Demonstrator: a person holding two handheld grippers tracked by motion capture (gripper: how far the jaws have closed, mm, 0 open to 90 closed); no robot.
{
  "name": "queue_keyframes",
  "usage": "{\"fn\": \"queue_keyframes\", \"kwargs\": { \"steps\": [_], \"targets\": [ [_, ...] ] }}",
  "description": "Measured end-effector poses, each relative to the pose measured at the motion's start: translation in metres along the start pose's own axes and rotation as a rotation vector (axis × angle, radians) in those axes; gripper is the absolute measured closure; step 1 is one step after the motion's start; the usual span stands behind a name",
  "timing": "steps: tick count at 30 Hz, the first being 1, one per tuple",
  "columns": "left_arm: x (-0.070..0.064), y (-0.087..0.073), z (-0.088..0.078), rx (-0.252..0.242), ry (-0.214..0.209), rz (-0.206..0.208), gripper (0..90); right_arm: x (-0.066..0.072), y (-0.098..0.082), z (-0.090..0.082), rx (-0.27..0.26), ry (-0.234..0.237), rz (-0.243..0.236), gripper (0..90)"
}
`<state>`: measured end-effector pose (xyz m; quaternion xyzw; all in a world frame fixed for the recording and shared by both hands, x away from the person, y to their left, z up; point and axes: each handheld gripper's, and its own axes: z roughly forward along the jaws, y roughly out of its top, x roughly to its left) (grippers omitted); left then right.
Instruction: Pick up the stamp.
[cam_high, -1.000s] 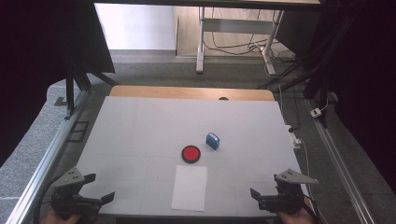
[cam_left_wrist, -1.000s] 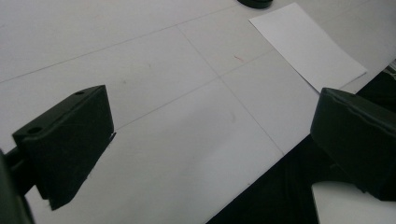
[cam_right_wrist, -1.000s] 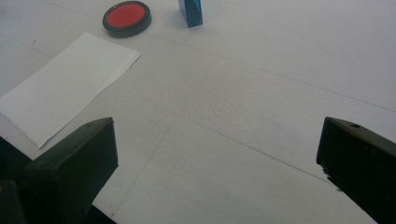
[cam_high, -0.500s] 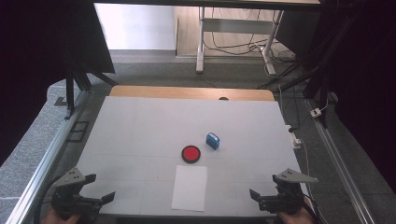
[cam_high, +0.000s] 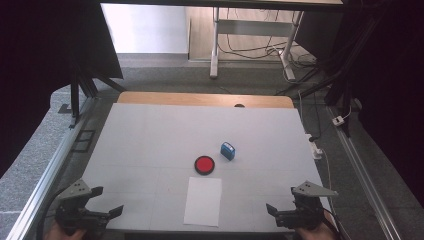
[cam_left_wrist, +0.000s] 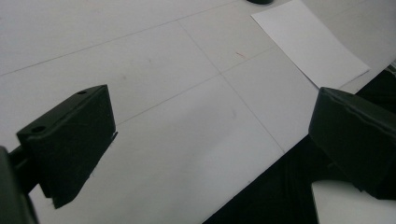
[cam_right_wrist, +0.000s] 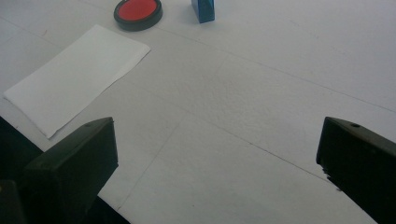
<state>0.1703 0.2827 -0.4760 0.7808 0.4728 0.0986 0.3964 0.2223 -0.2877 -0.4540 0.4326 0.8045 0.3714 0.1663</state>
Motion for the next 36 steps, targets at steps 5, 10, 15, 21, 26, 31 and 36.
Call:
{"fn": "queue_keyframes", "kwargs": {
  "steps": [5,10,15,21,26,31,36],
  "targets": [
    [0.001,0.0,-0.001,-0.004,-0.004,-0.006,0.8,0.003,0.002,0.0,-0.009,-0.009,-0.024,0.0],
    [0.001,0.0,0.0,-0.003,-0.003,-0.006,0.8,0.006,0.006,-0.001,-0.03,-0.005,-0.048,0.0],
    [0.002,-0.001,0.0,-0.003,-0.005,-0.007,0.8,0.009,0.009,0.002,-0.041,0.014,-0.065,0.0],
    [0.002,-0.001,-0.001,-0.005,-0.006,-0.012,0.7,0.01,0.013,0.005,-0.045,0.049,-0.074,0.0],
    [0.002,-0.001,-0.001,-0.006,-0.007,-0.013,0.7,0.012,0.017,0.009,-0.04,0.068,-0.074,0.0],
    [0.002,0.0,0.0,-0.001,-0.003,-0.01,0.8,0.017,0.022,0.011,-0.045,0.066,-0.097,0.0],
    [0.002,-0.001,-0.001,-0.007,-0.008,-0.013,0.8,0.019,0.026,0.016,-0.032,0.063,-0.09,0.0]
  ]
}}
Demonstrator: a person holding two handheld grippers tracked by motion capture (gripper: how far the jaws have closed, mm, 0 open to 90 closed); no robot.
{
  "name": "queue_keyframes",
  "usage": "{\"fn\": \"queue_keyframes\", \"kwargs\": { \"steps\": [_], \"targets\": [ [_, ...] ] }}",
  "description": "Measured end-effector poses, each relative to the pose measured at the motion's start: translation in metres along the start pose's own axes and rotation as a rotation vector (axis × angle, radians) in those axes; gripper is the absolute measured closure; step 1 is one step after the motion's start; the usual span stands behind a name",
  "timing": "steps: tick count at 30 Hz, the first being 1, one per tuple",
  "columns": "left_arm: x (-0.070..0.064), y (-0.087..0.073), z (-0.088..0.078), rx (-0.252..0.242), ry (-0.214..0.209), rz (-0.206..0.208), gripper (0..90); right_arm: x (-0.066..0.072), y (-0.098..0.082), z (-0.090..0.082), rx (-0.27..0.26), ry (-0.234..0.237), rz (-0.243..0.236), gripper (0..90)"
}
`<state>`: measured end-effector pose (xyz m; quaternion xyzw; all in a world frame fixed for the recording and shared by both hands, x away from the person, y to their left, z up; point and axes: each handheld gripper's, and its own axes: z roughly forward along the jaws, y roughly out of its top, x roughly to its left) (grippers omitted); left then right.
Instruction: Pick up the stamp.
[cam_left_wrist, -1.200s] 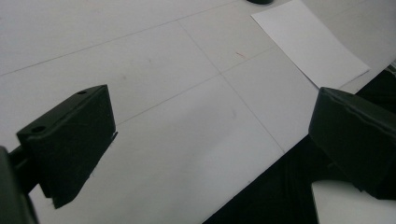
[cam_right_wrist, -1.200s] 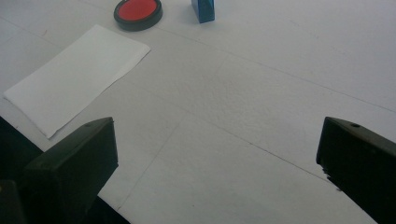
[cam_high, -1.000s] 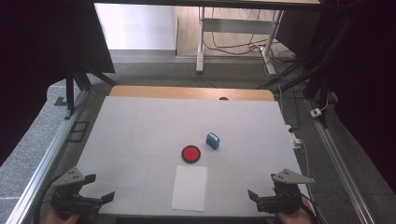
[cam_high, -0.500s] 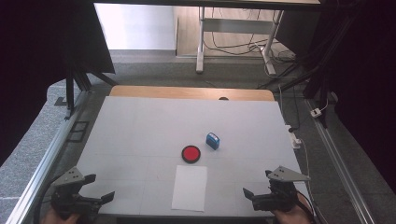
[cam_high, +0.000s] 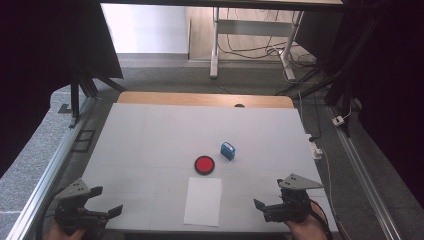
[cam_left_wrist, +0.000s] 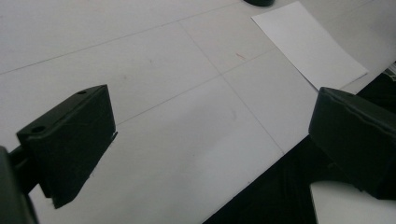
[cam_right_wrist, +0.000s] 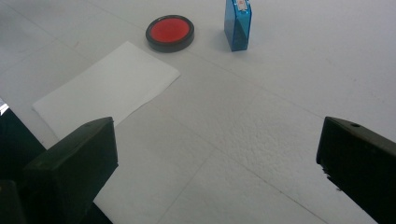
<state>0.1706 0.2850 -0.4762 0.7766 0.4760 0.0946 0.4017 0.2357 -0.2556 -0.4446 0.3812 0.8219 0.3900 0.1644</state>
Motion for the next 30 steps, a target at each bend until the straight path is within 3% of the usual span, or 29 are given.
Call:
{"fn": "queue_keyframes", "kwargs": {
  "steps": [12,14,23,25,30],
  "targets": [
    [0.0,0.001,0.0,0.003,0.003,0.003,0.8,0.003,0.011,0.013,-0.01,0.043,0.001,0.0],
    [-0.001,0.001,0.001,0.003,0.004,0.005,0.8,0.005,0.015,0.018,-0.014,0.067,0.019,0.0],
    [-0.001,0.0,0.0,0.002,0.004,0.004,0.8,0.003,0.025,0.03,-0.029,0.077,0.03,0.0],
    [-0.001,0.0,0.0,0.003,0.003,0.005,0.8,0.002,0.028,0.036,-0.022,0.092,0.045,0.0],
    [0.0,0.0,0.0,0.001,0.002,0.003,0.8,0.003,0.035,0.049,0.004,0.09,0.019,0.0]
  ]
}}
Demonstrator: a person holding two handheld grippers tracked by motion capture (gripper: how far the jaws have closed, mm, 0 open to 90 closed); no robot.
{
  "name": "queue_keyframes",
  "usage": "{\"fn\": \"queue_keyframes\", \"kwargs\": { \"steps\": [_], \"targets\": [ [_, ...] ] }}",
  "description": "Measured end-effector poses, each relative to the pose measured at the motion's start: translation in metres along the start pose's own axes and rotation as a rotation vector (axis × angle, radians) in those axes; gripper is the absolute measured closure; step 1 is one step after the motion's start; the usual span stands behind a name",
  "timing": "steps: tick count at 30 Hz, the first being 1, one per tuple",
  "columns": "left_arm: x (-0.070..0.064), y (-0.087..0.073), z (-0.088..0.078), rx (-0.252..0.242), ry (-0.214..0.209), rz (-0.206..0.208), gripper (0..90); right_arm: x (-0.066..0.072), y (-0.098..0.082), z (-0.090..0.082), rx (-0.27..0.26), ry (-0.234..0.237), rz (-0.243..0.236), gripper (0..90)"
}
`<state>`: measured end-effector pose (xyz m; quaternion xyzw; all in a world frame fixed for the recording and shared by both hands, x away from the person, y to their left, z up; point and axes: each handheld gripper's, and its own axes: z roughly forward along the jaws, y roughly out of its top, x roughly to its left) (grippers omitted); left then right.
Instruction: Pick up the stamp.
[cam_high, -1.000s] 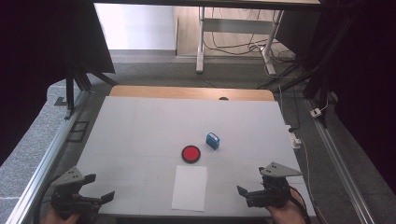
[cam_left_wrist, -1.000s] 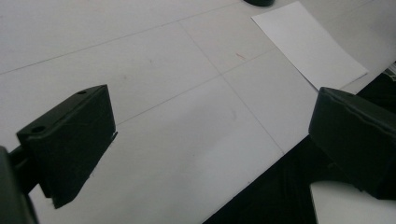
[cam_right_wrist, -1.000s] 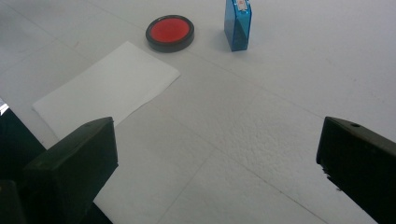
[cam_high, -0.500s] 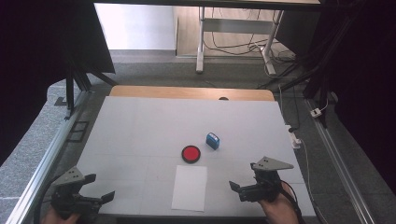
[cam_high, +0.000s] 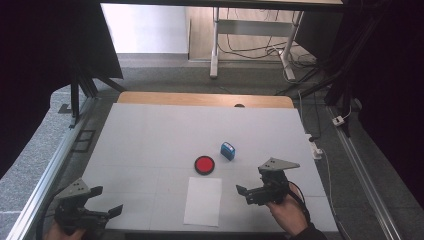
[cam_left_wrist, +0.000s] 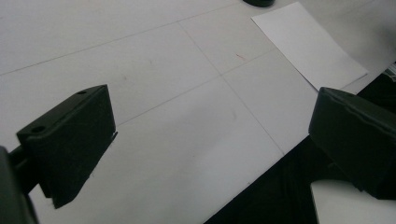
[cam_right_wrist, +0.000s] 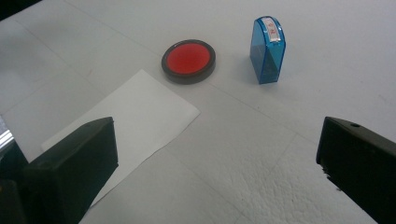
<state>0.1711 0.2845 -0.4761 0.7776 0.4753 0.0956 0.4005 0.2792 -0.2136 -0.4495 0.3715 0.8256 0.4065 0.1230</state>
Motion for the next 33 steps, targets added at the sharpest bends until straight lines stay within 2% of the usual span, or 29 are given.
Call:
{"fn": "queue_keyframes", "kwargs": {
  "steps": [5,14,22,28,33],
  "targets": [
    [0.0,0.0,0.0,-0.001,0.001,0.001,0.8,-0.001,0.005,0.005,0.002,-0.012,-0.016,0.0],
    [0.0,0.0,0.0,0.0,-0.001,0.002,0.8,-0.013,0.017,0.021,0.017,-0.029,-0.024,0.0],
    [0.0,0.0,0.0,-0.002,0.0,0.004,0.8,-0.022,0.027,0.037,0.058,-0.036,-0.036,0.0],
    [0.0,0.0,0.0,-0.001,-0.002,0.002,0.8,-0.027,0.031,0.045,0.061,-0.051,-0.041,0.0],
    [0.0,0.0,0.0,-0.002,-0.002,0.003,0.8,-0.031,0.036,0.056,0.084,-0.064,-0.047,0.0]
  ]
}}
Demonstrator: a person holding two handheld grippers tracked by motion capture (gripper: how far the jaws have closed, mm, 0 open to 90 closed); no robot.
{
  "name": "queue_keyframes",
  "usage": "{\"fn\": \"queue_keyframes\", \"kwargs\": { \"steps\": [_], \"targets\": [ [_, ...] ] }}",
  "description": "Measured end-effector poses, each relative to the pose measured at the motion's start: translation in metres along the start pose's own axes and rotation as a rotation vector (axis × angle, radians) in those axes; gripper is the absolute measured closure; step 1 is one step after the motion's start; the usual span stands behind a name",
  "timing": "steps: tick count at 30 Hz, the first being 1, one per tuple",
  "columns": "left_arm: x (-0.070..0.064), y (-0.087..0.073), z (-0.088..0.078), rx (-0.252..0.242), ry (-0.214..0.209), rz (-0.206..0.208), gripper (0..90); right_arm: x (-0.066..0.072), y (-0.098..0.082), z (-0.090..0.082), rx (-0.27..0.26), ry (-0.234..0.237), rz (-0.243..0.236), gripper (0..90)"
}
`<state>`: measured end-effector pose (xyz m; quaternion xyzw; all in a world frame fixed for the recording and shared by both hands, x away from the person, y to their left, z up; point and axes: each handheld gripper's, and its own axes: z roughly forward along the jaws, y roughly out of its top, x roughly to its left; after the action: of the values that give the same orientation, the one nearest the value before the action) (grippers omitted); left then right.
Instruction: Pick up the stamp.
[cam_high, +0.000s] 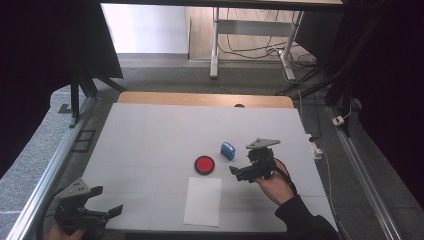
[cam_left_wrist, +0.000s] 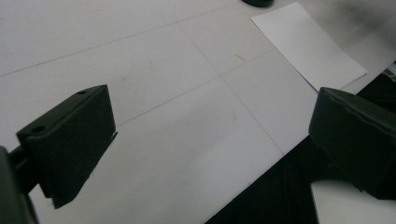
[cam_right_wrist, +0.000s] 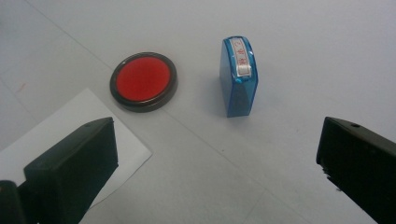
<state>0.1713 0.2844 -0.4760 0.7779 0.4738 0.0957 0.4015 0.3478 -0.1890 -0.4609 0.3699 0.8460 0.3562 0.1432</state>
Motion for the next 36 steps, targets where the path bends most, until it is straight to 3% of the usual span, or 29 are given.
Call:
{"fn": "queue_keyframes", "kwargs": {
  "steps": [11,28,36],
  "targets": [
    [0.0,0.0,0.0,-0.001,-0.002,-0.001,0.7,-0.009,0.015,0.024,0.062,0.002,-0.018,0.0],
    [0.001,0.0,-0.001,-0.006,-0.01,-0.009,0.7,-0.014,0.031,0.064,0.11,-0.018,-0.054,0.0],
    [0.001,0.0,0.0,-0.005,-0.011,-0.008,0.7,-0.017,0.034,0.072,0.121,-0.031,-0.067,0.0]
  ]
}}
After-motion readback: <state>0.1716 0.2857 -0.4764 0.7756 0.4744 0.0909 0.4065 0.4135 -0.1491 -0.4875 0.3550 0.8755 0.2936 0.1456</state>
